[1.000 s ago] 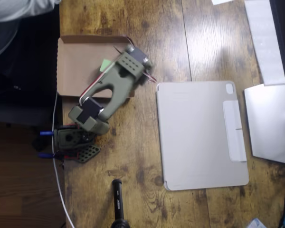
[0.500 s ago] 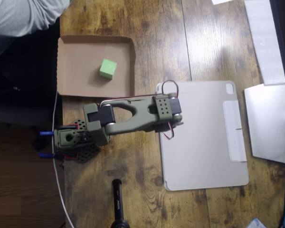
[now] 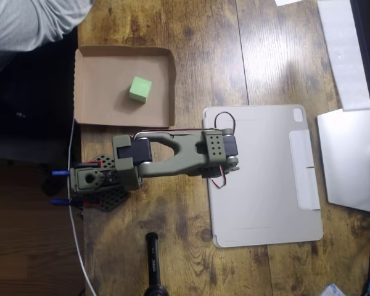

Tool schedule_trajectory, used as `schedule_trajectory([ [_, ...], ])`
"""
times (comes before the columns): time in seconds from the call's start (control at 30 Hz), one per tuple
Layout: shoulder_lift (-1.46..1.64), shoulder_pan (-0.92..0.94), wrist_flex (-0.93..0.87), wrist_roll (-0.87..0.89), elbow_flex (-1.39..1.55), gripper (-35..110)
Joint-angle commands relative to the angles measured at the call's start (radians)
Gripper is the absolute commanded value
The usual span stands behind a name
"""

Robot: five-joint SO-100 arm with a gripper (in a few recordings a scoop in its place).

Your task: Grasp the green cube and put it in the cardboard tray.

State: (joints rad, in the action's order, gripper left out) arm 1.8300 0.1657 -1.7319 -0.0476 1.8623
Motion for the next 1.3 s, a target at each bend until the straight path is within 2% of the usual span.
schedule_trajectory([
  [0.0, 0.017, 0.028, -0.011, -0.02, -0.009, 0],
  [1.27, 0.006, 0.041, -0.003, -0.038, -0.014, 0],
])
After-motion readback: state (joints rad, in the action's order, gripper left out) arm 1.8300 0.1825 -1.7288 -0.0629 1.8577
